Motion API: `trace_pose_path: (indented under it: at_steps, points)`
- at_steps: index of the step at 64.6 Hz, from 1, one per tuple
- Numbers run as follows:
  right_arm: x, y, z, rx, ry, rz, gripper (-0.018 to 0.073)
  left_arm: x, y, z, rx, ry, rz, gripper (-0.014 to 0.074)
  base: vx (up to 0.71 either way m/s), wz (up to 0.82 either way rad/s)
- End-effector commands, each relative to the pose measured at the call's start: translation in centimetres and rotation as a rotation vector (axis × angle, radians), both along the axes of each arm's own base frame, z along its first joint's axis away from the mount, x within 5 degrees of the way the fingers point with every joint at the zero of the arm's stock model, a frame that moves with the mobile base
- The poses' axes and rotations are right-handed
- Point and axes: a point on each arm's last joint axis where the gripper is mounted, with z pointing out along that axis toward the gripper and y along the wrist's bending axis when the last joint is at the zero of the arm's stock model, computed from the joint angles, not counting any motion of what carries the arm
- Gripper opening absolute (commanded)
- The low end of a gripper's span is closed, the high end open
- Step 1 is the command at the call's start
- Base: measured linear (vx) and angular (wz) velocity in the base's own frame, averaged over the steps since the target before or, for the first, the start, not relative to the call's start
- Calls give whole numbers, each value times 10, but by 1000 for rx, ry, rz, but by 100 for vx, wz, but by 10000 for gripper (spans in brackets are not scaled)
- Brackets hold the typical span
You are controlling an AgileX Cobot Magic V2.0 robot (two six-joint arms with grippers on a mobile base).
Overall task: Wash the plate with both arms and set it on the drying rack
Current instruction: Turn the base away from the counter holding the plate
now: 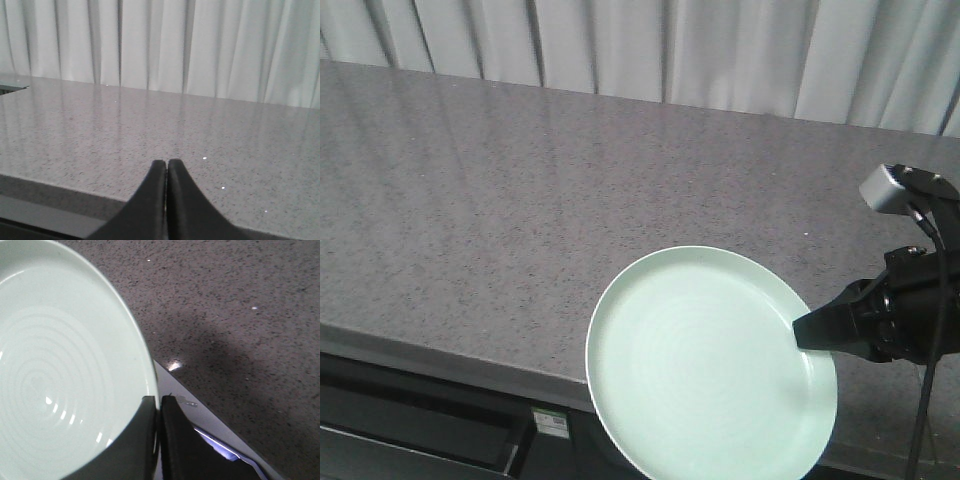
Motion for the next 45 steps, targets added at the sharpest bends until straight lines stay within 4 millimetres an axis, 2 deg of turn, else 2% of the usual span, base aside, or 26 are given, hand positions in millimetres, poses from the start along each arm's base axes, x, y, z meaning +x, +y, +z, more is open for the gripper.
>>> trace_pose_path:
  at_steps: [1,45]
  points:
    - [0,2,14,48,-61,-17,-1,-3,0,17,-12,-117,-4,-6,-8,36]
    - [0,2,14,48,-61,-17,-1,-3,0,17,-12,-117,-4,-6,-10,39]
